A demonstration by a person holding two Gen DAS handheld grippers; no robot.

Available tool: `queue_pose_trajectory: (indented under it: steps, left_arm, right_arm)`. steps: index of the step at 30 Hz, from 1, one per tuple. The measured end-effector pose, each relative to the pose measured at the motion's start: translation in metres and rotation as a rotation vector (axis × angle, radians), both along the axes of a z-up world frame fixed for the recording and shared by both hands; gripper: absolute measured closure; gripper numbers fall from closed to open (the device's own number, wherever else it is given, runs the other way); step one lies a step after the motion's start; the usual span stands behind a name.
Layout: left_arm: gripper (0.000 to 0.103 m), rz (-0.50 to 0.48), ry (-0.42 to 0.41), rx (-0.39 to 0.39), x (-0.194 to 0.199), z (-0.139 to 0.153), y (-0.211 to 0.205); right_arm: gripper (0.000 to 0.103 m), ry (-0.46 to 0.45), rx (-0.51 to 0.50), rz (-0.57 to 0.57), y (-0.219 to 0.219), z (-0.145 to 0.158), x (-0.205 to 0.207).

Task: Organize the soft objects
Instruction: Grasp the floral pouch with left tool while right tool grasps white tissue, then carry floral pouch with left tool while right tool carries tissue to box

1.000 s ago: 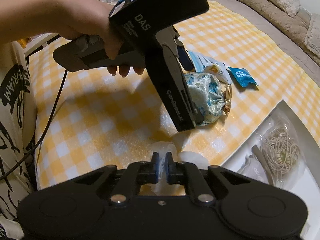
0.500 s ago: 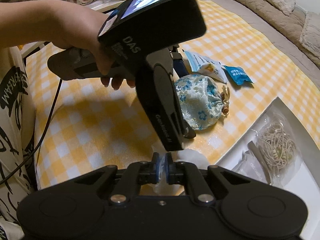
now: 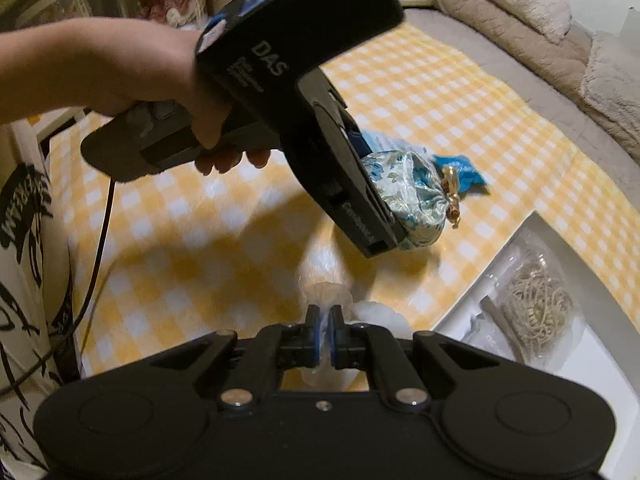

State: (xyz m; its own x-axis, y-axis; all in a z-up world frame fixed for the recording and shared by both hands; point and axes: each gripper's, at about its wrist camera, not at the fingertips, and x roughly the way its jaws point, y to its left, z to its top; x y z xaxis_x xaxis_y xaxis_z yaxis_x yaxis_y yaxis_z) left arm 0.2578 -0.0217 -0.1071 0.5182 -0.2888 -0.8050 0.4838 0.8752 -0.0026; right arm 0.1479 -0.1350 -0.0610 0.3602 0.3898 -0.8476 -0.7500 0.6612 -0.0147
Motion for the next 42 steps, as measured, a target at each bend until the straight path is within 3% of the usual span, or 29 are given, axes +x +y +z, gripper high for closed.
queue_pose_trajectory:
  steps: [16, 27, 42]
  left_arm:
    - [0.039, 0.160, -0.121, -0.260, -0.010, 0.062, 0.000]
    - [0.039, 0.099, -0.125, -0.286, -0.016, 0.063, -0.048]
    - [0.039, -0.110, -0.117, -0.251, -0.016, 0.069, -0.163]
  right_arm:
    - [0.099, -0.158, 0.169, -0.188, -0.051, 0.057, 0.000]
    - [0.099, -0.261, 0.249, -0.375, -0.123, 0.083, -0.009]
    - [0.099, -0.309, 0.261, -0.559, -0.198, 0.090, -0.016]
